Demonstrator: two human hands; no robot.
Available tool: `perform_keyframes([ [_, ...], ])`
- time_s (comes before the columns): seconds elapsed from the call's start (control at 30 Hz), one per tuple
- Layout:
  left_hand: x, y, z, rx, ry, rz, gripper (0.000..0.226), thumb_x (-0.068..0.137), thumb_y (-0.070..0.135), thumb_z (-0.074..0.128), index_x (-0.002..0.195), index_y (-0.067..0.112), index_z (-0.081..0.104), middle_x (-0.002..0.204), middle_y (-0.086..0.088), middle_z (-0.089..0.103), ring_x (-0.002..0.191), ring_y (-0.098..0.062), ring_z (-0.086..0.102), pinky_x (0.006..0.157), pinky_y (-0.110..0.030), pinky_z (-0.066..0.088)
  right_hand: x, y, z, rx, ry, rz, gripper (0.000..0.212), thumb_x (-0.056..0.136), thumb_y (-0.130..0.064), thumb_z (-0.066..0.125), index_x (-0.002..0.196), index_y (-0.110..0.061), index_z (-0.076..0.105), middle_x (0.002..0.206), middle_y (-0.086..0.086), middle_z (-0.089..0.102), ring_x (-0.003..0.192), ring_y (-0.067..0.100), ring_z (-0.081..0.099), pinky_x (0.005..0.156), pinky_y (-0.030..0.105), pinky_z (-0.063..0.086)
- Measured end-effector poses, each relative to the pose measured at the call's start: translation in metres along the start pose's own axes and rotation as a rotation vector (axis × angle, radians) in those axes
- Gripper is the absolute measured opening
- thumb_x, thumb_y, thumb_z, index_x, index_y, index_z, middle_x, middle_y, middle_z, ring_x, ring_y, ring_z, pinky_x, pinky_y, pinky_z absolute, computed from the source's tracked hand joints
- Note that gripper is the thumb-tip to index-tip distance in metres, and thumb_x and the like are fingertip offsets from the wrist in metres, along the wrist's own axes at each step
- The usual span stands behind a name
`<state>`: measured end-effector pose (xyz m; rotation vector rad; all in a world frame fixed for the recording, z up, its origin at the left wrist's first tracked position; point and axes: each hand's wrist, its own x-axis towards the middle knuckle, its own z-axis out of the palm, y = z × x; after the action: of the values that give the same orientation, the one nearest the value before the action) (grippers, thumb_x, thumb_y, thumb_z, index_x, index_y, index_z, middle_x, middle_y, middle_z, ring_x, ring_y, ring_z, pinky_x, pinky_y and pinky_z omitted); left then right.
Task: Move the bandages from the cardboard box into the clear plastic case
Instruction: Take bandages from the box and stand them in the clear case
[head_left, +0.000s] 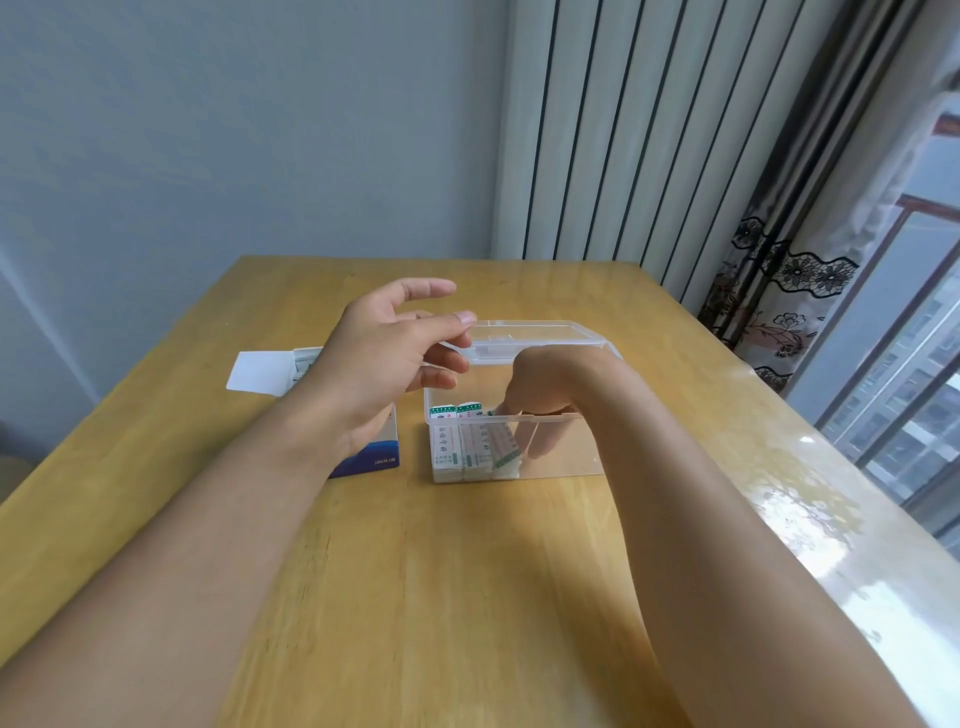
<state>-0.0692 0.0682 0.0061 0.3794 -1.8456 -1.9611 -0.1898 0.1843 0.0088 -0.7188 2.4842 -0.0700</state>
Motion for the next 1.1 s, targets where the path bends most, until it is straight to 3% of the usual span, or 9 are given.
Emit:
perform_keyframes([
  [0.13, 0.0, 0.0, -0.001, -0.004, -0.005, 0.0, 0.035, 0.092, 0.01, 0.072, 0.125, 0.016, 0.063, 0.074, -0.001, 0.068, 0.062, -0.015, 0.064, 0.054, -0.024, 0.052, 0.013, 0.004, 0.005, 0.04, 0.025, 0.03, 0.011, 0.097, -0.02, 0.062, 0.103, -0.014, 0.069, 0.079, -0.004, 0.079, 0.069, 0.011, 0.076, 0.086, 0.037, 0.061],
  [0.27, -0.001, 0.001, -0.001, 0.0, -0.011, -0.002, 0.031, 0.092, 0.011, 0.072, 0.122, 0.016, 0.065, 0.074, -0.001, 0.068, 0.062, -0.015, 0.064, 0.054, -0.024, 0.052, 0.016, 0.005, 0.006, 0.039, -0.006, -0.014, 0.05, 0.088, -0.011, 0.074, 0.133, -0.028, 0.061, 0.074, -0.006, 0.077, 0.068, 0.01, 0.075, 0.088, 0.033, 0.06],
  [0.47, -0.001, 0.001, -0.002, 0.014, -0.026, -0.008, 0.024, 0.092, 0.013, 0.071, 0.116, 0.015, 0.069, 0.074, 0.001, 0.068, 0.063, -0.013, 0.064, 0.054, -0.023, 0.052, 0.022, 0.007, 0.007, 0.0, 0.004, -0.002, 0.038, 0.078, -0.018, 0.084, 0.115, -0.022, 0.074, 0.063, -0.003, 0.075, 0.067, 0.011, 0.076, 0.088, 0.037, 0.06],
  [0.63, -0.001, 0.002, -0.002, 0.018, -0.026, -0.009, 0.023, 0.092, 0.013, 0.071, 0.115, 0.015, 0.069, 0.074, 0.001, 0.068, 0.063, -0.013, 0.064, 0.054, -0.023, 0.053, 0.026, 0.007, 0.008, 0.027, 0.005, -0.017, 0.027, 0.087, -0.016, 0.075, 0.114, -0.018, 0.073, 0.065, -0.006, 0.075, 0.069, 0.014, 0.077, 0.088, 0.039, 0.061],
  [0.77, -0.001, 0.002, -0.002, 0.018, -0.022, -0.014, 0.023, 0.092, 0.014, 0.072, 0.115, 0.015, 0.07, 0.075, 0.001, 0.068, 0.063, -0.013, 0.065, 0.054, -0.023, 0.053, 0.023, 0.004, 0.007, 0.043, -0.027, -0.08, 0.033, 0.091, -0.016, 0.07, 0.123, -0.024, 0.066, 0.072, -0.006, 0.077, 0.071, 0.012, 0.077, 0.087, 0.033, 0.06],
  [1.1, -0.001, 0.002, -0.003, 0.031, -0.021, -0.019, 0.021, 0.093, 0.014, 0.071, 0.114, 0.016, 0.07, 0.076, 0.0, 0.068, 0.065, -0.013, 0.065, 0.056, -0.023, 0.053, 0.035, 0.006, 0.01, 0.048, -0.076, -0.083, 0.044, 0.083, -0.021, 0.08, 0.124, -0.021, 0.065, 0.078, 0.002, 0.079, 0.074, 0.018, 0.078, 0.086, 0.041, 0.062],
])
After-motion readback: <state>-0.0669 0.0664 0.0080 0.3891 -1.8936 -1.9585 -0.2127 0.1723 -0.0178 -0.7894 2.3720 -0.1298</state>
